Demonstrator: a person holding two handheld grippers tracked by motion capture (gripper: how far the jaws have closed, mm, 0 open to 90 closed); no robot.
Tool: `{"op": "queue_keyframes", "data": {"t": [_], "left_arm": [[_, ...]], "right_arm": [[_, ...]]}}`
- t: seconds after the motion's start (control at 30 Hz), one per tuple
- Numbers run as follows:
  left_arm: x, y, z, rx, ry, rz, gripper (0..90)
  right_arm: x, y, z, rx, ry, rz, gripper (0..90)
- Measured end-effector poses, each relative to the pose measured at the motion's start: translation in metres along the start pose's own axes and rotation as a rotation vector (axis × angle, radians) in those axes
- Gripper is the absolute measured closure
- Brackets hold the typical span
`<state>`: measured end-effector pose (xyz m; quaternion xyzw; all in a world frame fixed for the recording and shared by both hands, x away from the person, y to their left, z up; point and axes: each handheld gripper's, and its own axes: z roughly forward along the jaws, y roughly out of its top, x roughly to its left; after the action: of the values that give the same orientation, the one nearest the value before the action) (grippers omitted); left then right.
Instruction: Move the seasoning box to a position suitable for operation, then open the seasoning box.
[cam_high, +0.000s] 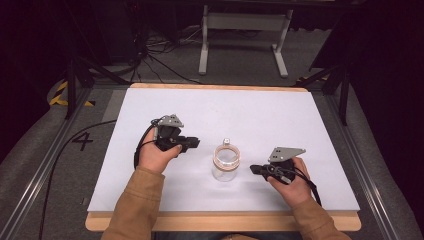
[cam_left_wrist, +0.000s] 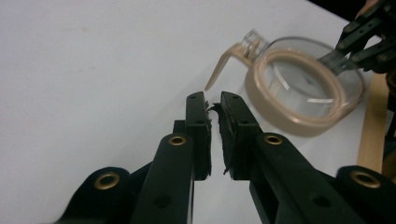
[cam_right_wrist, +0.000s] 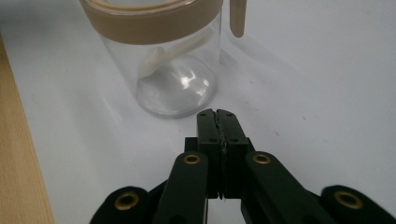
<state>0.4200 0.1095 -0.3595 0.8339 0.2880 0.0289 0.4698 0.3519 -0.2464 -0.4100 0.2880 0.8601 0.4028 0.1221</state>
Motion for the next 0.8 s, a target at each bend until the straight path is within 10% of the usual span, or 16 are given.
{"op": "queue_keyframes", "data": {"t": [0.8], "left_arm": [[-0.019, 0.038, 0.054, -0.004, -0.083, 0.119, 82.7]], "right_arm": [[0.004, -0.028, -0.026, 0.001, -0.047, 0.056, 90.0]]}}
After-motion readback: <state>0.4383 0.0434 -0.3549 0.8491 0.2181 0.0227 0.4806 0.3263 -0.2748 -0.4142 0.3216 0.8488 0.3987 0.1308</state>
